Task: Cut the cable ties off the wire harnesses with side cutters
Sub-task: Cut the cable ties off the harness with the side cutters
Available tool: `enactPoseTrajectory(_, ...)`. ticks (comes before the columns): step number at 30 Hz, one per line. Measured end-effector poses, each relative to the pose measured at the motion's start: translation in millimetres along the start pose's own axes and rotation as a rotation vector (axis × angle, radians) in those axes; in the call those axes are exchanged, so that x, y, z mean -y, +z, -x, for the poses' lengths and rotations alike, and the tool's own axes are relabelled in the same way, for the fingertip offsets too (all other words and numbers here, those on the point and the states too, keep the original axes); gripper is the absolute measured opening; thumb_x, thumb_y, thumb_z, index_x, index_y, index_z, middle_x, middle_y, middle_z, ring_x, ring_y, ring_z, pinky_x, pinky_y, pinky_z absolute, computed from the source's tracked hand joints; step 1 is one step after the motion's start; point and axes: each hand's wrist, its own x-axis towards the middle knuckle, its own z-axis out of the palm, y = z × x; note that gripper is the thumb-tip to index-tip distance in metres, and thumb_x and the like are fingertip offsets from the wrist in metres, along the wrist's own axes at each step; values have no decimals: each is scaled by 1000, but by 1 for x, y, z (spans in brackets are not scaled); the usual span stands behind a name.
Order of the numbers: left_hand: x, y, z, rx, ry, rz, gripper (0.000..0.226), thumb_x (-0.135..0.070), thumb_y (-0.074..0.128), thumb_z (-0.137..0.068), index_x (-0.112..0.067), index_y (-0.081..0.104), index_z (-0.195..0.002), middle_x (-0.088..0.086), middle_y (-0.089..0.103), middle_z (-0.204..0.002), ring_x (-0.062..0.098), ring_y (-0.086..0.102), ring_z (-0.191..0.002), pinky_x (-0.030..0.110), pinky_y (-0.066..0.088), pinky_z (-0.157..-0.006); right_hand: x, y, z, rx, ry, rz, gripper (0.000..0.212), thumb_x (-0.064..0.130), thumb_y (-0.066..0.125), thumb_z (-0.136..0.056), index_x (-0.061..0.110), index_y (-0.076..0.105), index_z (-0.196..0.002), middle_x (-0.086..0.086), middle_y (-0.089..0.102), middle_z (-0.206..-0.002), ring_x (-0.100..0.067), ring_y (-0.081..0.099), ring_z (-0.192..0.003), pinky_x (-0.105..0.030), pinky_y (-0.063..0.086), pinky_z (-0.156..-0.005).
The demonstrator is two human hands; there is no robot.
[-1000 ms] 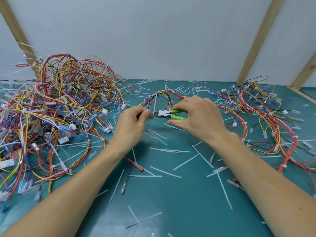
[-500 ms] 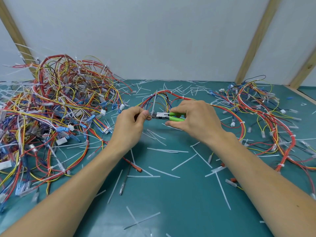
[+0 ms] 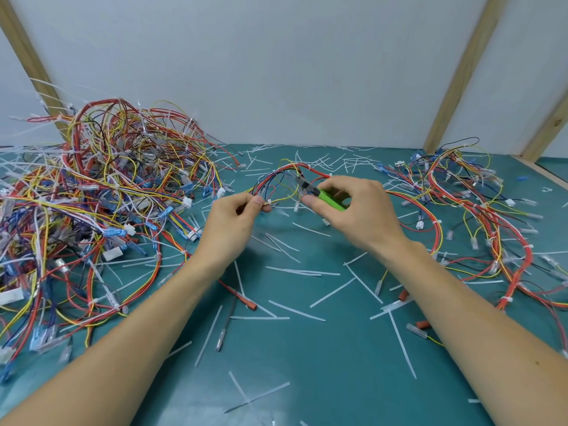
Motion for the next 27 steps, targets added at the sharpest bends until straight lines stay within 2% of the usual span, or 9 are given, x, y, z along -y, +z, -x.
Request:
enactPoseTrajectory(2, -3, -2, -3, 26, -185, 279, 24, -18, 54, -102, -15, 74, -89, -6, 38, -59, 9, 29, -48, 20, 24, -43, 1, -1, 1, 134, -22, 16, 40, 71, 72, -75, 33, 76, -85, 13, 71, -76, -9, 65, -74, -35, 54, -73)
enactPoseTrajectory(5, -6, -12, -8, 153, -378, 701, 25, -9, 48, -99, -10, 71, -106, -5, 53, -71, 5, 46, -55, 15, 42, -49, 4, 5, 8, 355, -90, 154, 50, 79, 71, -66, 39, 77, -96, 23, 73, -91, -4, 64, -85, -34, 54, -82)
enactPoseTrajectory(8, -6, -20, -10, 241, -441, 993, 32, -1, 42, -97, -7, 66, -116, -2, 62, -81, 5, 59, -68, 19, 54, -61, 4, 12, 10, 483, -136, 146, 50, 73, 79, -68, 37, 76, -103, 22, 70, -97, -2, 60, -87, -31, 52, -80)
enactPoseTrajectory(11, -6, -24, -9, 289, -425, 1155, 37, 3, 48, -91, -5, 65, -123, 0, 66, -88, 6, 65, -77, 21, 58, -69, 6, 12, 9, 510, -175, 131, 49, 69, 81, -70, 36, 76, -106, 19, 66, -96, -3, 57, -89, -31, 50, -78)
enactPoseTrajectory(16, -7, -28, -11, 287, -289, 1212, 47, 4, 52, -88, -8, 62, -132, -3, 64, -95, 5, 65, -83, 23, 57, -77, 6, 10, 10, 548, -118, 126, 53, 71, 80, -69, 35, 76, -108, 16, 66, -96, -5, 58, -89, -33, 51, -80)
enactPoseTrajectory(19, -8, -32, -12, 257, -258, 1229, 51, 1, 52, -89, -15, 58, -137, -5, 63, -97, 3, 63, -85, 20, 56, -76, 6, 9, 10, 551, -110, 138, 55, 74, 77, -68, 37, 76, -109, 19, 66, -98, -2, 59, -92, -34, 52, -84)
enactPoseTrajectory(23, -12, -33, -10, 242, -246, 1228, 54, 0, 53, -88, -16, 56, -140, -4, 63, -96, 2, 63, -81, 17, 56, -69, 6, 9, 11, 533, -60, 133, 54, 82, 69, -66, 39, 77, -98, 24, 70, -94, 3, 64, -93, -33, 55, -87)
enactPoseTrajectory(25, -16, -31, -6, 264, -202, 1110, 53, -1, 56, -86, -17, 57, -136, -5, 64, -94, 2, 64, -78, 17, 57, -65, 7, 12, 11, 452, -54, 103, 49, 78, 64, -76, 35, 78, -93, 22, 74, -89, 3, 67, -89, -33, 55, -87)
enactPoseTrajectory(27, -20, -24, 0, 310, -112, 882, 49, -3, 61, -85, -18, 62, -131, -4, 66, -93, 5, 66, -77, 21, 58, -62, 10, 15, 9, 336, -4, -104, 42, 61, 59, -93, 25, 80, -91, 13, 77, -83, -3, 69, -83, -31, 53, -84)
